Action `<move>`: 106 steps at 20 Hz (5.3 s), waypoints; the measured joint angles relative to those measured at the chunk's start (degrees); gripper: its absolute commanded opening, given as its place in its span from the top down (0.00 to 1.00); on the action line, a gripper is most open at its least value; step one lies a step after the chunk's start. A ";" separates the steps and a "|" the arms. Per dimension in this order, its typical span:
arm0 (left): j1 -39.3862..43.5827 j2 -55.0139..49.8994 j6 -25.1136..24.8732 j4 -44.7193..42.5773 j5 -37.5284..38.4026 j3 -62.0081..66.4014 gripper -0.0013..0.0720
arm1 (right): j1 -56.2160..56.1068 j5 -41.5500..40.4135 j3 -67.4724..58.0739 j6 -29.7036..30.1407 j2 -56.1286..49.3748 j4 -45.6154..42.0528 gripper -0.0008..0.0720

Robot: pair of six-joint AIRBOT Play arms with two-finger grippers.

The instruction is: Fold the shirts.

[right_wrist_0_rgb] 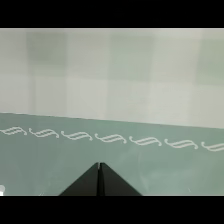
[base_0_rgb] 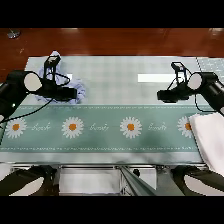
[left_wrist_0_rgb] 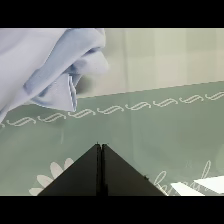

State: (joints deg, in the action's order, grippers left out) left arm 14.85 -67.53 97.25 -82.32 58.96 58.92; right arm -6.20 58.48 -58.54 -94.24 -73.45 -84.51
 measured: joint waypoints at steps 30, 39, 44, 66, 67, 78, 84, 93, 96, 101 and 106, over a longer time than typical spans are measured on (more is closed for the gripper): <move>-13.81 -9.44 5.18 -9.51 -28.68 2.75 0.03 | 0.00 4.44 0.07 0.04 -0.07 0.15 0.13; -23.21 -26.82 -0.44 7.45 -2.32 14.51 0.84 | 0.00 5.95 0.07 -0.07 -0.07 1.81 0.13; -23.26 -26.34 -4.31 12.96 6.27 19.04 0.95 | 0.00 7.98 0.07 0.28 0.39 2.01 0.13; 15.47 15.45 -13.05 25.68 -22.25 18.51 0.95 | 0.00 12.20 0.07 0.04 34.91 4.72 0.13; 19.54 15.58 -10.40 23.69 -25.62 13.84 0.95 | 0.00 12.72 0.07 -0.31 35.54 4.72 0.13; 32.87 11.96 6.19 14.99 -31.17 -16.92 0.02 | 0.00 13.79 0.11 -2.29 37.13 4.52 0.13; 17.79 11.47 2.29 5.33 -8.96 -5.31 0.03 | 5.77 15.39 0.98 -4.44 37.16 -8.81 0.13; -2.91 -8.20 -16.90 35.95 4.11 -1.64 0.03 | 12.31 12.98 24.87 -0.63 37.13 11.32 0.14; -1.42 -13.81 -21.99 43.04 5.55 -1.51 0.10 | 5.92 10.10 31.39 -0.22 35.67 19.98 0.14; 1.25 -17.77 -29.14 50.05 5.25 -0.28 0.95 | -7.26 2.58 34.99 0.13 27.47 31.71 0.14; 0.70 -18.58 -33.55 51.71 7.54 1.22 0.95 | -14.23 -5.33 35.63 2.62 18.38 41.64 0.14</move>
State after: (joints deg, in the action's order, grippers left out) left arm 15.55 -86.11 63.70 -30.61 66.50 60.14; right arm -20.43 53.15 -22.92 -91.61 -55.07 -42.87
